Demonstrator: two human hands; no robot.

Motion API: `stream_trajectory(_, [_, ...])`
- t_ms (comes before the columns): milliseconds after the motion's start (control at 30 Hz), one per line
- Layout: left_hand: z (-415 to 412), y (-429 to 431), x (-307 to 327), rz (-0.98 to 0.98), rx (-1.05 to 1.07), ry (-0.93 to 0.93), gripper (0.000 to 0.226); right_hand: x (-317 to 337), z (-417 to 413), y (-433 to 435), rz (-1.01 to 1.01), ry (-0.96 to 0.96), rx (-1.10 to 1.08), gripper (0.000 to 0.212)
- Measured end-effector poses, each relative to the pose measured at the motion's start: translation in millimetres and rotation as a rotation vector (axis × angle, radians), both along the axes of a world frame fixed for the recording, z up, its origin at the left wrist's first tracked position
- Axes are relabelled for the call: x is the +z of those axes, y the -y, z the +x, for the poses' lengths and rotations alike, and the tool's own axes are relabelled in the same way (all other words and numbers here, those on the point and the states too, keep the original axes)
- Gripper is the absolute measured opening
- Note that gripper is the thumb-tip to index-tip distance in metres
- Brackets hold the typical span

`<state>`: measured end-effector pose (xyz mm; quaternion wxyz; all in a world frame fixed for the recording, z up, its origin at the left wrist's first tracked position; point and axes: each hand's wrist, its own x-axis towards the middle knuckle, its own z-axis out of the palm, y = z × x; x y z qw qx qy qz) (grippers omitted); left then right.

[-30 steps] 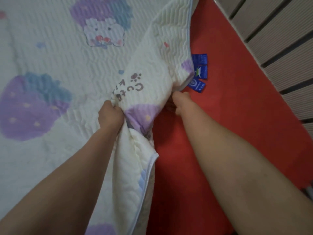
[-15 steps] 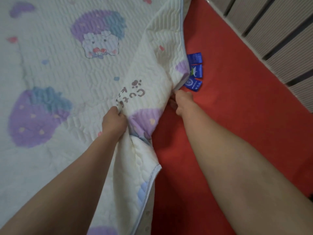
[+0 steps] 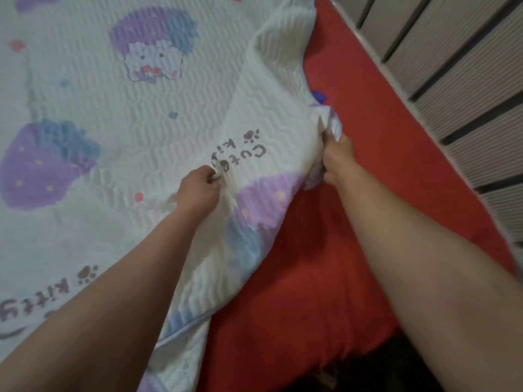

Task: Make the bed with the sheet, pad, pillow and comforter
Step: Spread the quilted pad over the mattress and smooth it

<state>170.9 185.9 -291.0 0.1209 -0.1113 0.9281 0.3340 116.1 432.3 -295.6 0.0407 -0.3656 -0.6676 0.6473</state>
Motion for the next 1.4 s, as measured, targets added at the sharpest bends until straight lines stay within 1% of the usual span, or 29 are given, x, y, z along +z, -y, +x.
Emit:
stream_trajectory(67, [12, -34, 7, 0.029, -0.084, 0.013, 0.009, 10, 18, -48, 0.149, -0.008, 0.009, 0.033])
stream_trajectory(100, [18, -46, 7, 0.027, -0.127, 0.022, 0.009, 13, 25, -68, 0.249, 0.005, 0.027, 0.029])
stream_trajectory(167, [29, -78, 6, 0.011, -0.205, 0.047, 0.012, 30, 47, -112, 0.497, 0.054, 0.071, 0.021])
stream_trajectory(267, [46, -126, 3, 0.004, -0.271, 0.058, 0.027, 54, 78, -182, 0.779, 0.115, -0.012, 0.024])
stream_trajectory(333, [55, -150, 1, 0.038, -0.298, 0.065, 0.038, 65, 92, -220, 0.881, 0.146, -0.053, 0.023])
stream_trajectory(433, [71, -189, -3, 0.082, -0.363, 0.115, 0.048, 70, 102, -268, 0.965, 0.205, 0.007, 0.023])
stream_trajectory(500, [80, -213, -7, 0.058, -0.406, 0.126, 0.052, 64, 109, -291, 0.939, 0.271, 0.046, 0.025])
stream_trajectory(633, [91, -237, -15, -0.031, -0.444, 0.110, 0.054, 39, 126, -311, 0.835, 0.318, 0.133, 0.029])
stream_trajectory(733, [101, -242, -16, -0.072, -0.452, 0.101, 0.050, 22, 148, -312, 0.709, 0.364, 0.170, 0.041])
stream_trajectory(800, [104, -241, -15, -0.070, -0.439, 0.108, 0.058, 13, 160, -311, 0.536, 0.340, 0.114, 0.048])
stream_trajectory(833, [106, -243, -13, -0.065, -0.434, 0.113, 0.064, 9, 166, -313, 0.420, 0.320, 0.060, 0.048])
stream_trajectory(867, [106, -244, -11, -0.061, -0.427, 0.114, 0.065, 7, 171, -313, 0.283, 0.319, 0.004, 0.045])
stream_trajectory(900, [106, -246, -10, -0.067, -0.420, 0.121, 0.061, 6, 175, -315, 0.131, 0.332, -0.049, 0.040])
stream_trajectory(967, [107, -249, -9, -0.080, -0.407, 0.118, 0.055, 4, 183, -312, -0.159, 0.430, -0.094, 0.029])
stream_trajectory(1000, [108, -252, -10, -0.078, -0.402, 0.107, 0.055, 9, 188, -308, -0.232, 0.505, -0.053, 0.017])
stream_trajectory(1033, [109, -255, -10, -0.077, -0.398, 0.097, 0.054, 10, 194, -304, -0.270, 0.581, 0.018, 0.011])
stream_trajectory(1100, [112, -262, -10, -0.072, -0.394, 0.081, 0.053, 7, 204, -300, -0.221, 0.710, 0.193, 0.018])
stream_trajectory(1133, [113, -264, -10, -0.069, -0.387, 0.072, 0.052, 5, 207, -296, -0.188, 0.732, 0.242, 0.018])
stream_trajectory(1167, [116, -268, -10, -0.067, -0.381, 0.070, 0.052, 6, 211, -292, -0.185, 0.704, 0.244, 0.016])
stream_trajectory(1200, [117, -271, -10, -0.066, -0.375, 0.066, 0.051, 5, 211, -291, -0.218, 0.623, 0.200, 0.013])
stream_trajectory(1267, [122, -277, -9, -0.064, -0.379, 0.063, 0.050, 3, 209, -293, -0.364, 0.432, -0.017, 0.011])
stream_trajectory(1300, [123, -280, -8, -0.061, -0.388, 0.048, 0.050, 0, 208, -296, -0.393, 0.339, -0.132, 0.014])
stream_trajectory(1333, [125, -283, -8, -0.057, -0.400, 0.025, 0.049, -3, 208, -304, -0.349, 0.266, -0.234, 0.014])
stream_trajectory(1367, [127, -286, -8, -0.053, -0.410, 0.004, 0.049, -7, 207, -309, -0.259, 0.220, -0.315, 0.012])
stream_trajectory(1400, [129, -288, -8, -0.049, -0.421, -0.007, 0.051, -11, 208, -316, -0.138, 0.217, -0.374, 0.012])
